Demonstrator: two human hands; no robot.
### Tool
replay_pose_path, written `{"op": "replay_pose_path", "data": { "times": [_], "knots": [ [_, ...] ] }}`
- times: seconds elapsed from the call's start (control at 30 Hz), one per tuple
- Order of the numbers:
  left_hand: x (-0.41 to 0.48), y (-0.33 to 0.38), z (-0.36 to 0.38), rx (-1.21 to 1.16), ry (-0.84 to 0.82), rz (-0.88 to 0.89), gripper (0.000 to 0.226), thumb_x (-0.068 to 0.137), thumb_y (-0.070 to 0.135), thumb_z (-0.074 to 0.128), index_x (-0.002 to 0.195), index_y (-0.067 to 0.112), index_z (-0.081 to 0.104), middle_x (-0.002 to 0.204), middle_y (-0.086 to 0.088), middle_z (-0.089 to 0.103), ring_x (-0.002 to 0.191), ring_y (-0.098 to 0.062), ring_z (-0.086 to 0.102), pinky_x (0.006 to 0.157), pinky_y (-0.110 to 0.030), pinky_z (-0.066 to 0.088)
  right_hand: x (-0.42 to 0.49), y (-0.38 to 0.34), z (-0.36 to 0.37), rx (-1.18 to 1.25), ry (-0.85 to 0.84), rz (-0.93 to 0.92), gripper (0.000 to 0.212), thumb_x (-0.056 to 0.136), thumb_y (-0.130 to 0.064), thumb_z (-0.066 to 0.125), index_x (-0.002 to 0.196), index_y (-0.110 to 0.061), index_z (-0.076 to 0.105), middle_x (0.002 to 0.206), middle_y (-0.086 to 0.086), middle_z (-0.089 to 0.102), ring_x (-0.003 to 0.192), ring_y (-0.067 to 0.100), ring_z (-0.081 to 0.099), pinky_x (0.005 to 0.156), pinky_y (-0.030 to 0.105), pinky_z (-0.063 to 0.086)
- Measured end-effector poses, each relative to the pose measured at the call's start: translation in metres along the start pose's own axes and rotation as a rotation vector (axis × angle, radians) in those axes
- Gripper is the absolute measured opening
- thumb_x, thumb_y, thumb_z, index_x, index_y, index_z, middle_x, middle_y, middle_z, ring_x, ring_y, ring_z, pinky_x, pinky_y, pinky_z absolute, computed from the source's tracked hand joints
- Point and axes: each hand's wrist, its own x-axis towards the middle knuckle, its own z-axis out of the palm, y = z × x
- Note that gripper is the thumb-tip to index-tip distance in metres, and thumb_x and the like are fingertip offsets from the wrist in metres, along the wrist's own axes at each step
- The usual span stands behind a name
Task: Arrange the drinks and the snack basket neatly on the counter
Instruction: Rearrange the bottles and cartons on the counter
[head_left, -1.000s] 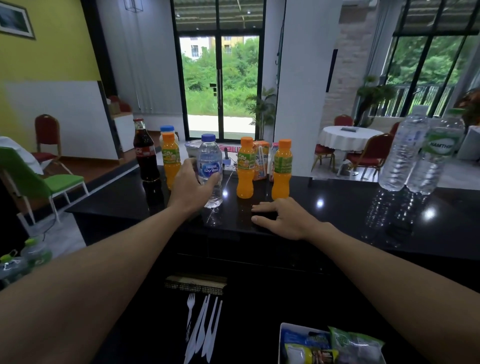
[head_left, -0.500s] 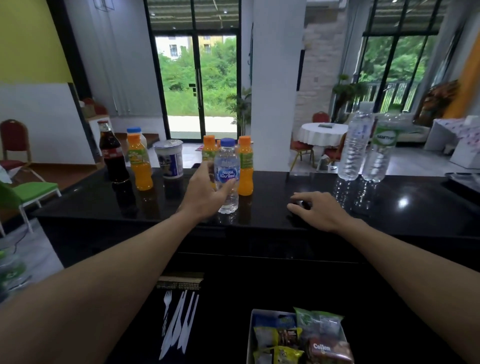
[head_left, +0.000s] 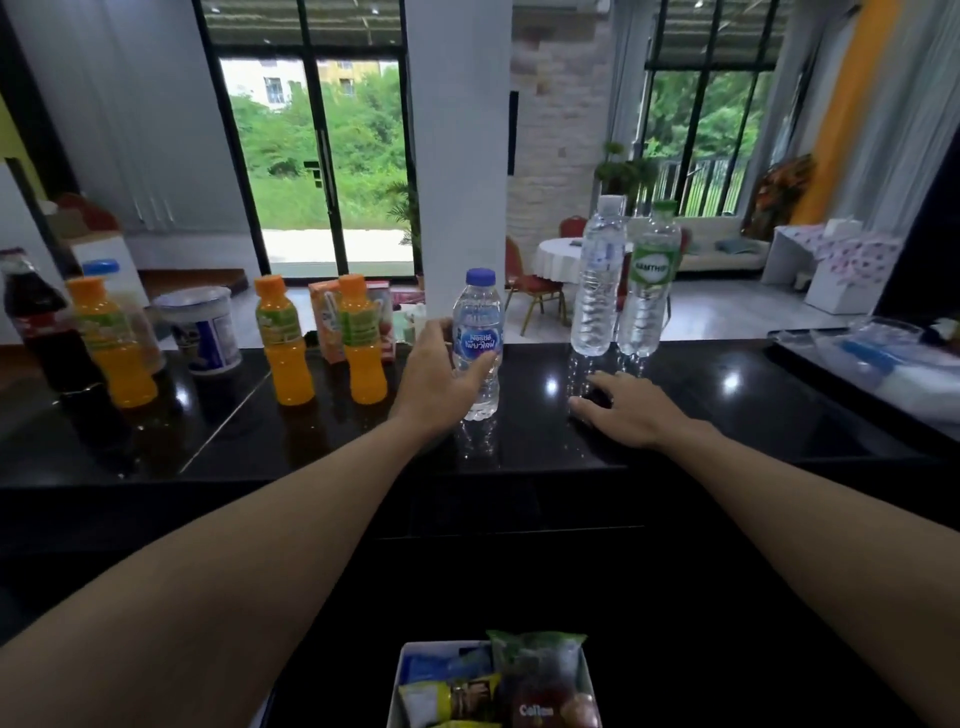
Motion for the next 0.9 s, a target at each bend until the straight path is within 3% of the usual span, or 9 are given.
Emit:
{"op": "replay_pose_path", "data": {
  "times": [0.23,0.33,0.43,0.53,0.6,0.67,0.77,0.83,0.9],
  "knots": [
    [0.029,0.002,0.052,-0.040,-0.016,-0.039,0.051,0.089,0.036,0.072,0.128,0.015,0.045,0.119,-0.001,0.058,0.096,-0.007,0.060,0.071,-0.011,0.047,0.024,0.036,-0.012,-0.035,-0.054,0.011,0.082,0.091,-0.075,0.044,0.154,-0.023,0.040,0.162,0.002,0.034,0.149,0.027,0.031,0.118,0.041,0.027],
    [0.037,0.000,0.065,-0.085,-0.044,-0.045,0.052,0.089,0.032,0.072,0.130,0.015,0.044,0.122,-0.004,0.058,0.102,-0.014,0.062,0.085,-0.028,0.056,0.032,0.045,-0.010,-0.013,-0.088,0.017,0.085,0.088,-0.079,0.043,0.154,-0.025,0.040,0.163,0.001,0.033,0.149,0.026,0.031,0.119,0.041,0.027],
    [0.039,-0.007,0.074,-0.088,-0.091,-0.028,0.061,0.081,0.024,0.079,0.128,0.027,0.040,0.121,-0.003,0.058,0.108,-0.020,0.061,0.098,-0.044,0.051,0.037,0.049,-0.005,0.004,-0.075,0.036,0.089,0.083,-0.084,0.041,0.153,-0.029,0.042,0.162,-0.001,0.035,0.148,0.025,0.034,0.118,0.041,0.026],
    [0.041,-0.017,0.082,-0.047,-0.078,-0.057,0.076,0.073,0.034,0.087,0.134,0.025,0.041,0.124,-0.001,0.049,0.116,-0.018,0.051,0.104,-0.036,0.042,0.040,0.052,-0.002,0.005,-0.058,0.048,0.098,0.073,-0.093,0.034,0.150,-0.033,0.044,0.161,-0.004,0.037,0.146,0.024,0.036,0.117,0.042,0.024],
    [0.046,-0.022,0.086,0.055,-0.076,-0.100,0.076,0.072,0.039,0.086,0.133,0.019,0.046,0.119,-0.002,0.043,0.110,-0.016,0.046,0.102,-0.032,0.039,0.042,0.054,-0.001,0.001,-0.040,0.049,0.103,0.068,-0.096,0.029,0.149,-0.035,0.046,0.160,-0.004,0.039,0.145,0.025,0.038,0.117,0.044,0.025],
    [0.054,-0.025,0.087,0.080,-0.082,-0.101,0.063,0.071,0.038,0.087,0.122,0.018,0.055,0.110,0.000,0.055,0.099,-0.014,0.054,0.090,-0.026,0.046,0.042,0.054,0.001,-0.004,-0.027,0.041,0.105,0.066,-0.097,0.027,0.148,-0.035,0.047,0.159,-0.004,0.040,0.144,0.026,0.039,0.116,0.045,0.025],
    [0.063,-0.028,0.087,-0.001,-0.118,-0.136,0.054,0.070,0.030,0.090,0.114,0.018,0.059,0.094,0.011,0.066,0.078,0.006,0.062,0.069,-0.009,0.047,0.043,0.054,0.001,-0.012,-0.020,0.031,0.105,0.067,-0.097,0.026,0.148,-0.034,0.047,0.159,-0.004,0.040,0.143,0.025,0.040,0.116,0.047,0.024],
    [0.068,-0.030,0.089,-0.075,-0.156,-0.185,0.056,0.074,0.023,0.088,0.120,0.016,0.058,0.099,0.007,0.068,0.079,0.006,0.064,0.078,-0.016,0.053,0.042,0.054,0.001,-0.018,-0.014,0.023,0.102,0.070,-0.095,0.028,0.148,-0.033,0.047,0.159,-0.004,0.041,0.143,0.025,0.041,0.117,0.048,0.024],
    [0.073,-0.029,0.094,-0.071,-0.172,-0.233,0.057,0.078,0.022,0.084,0.125,0.014,0.052,0.109,0.001,0.067,0.090,-0.008,0.065,0.087,-0.026,0.051,0.042,0.054,0.001,-0.015,-0.010,0.019,0.101,0.071,-0.094,0.029,0.149,-0.032,0.047,0.158,-0.003,0.041,0.142,0.025,0.042,0.116,0.048,0.024]
  ]
}}
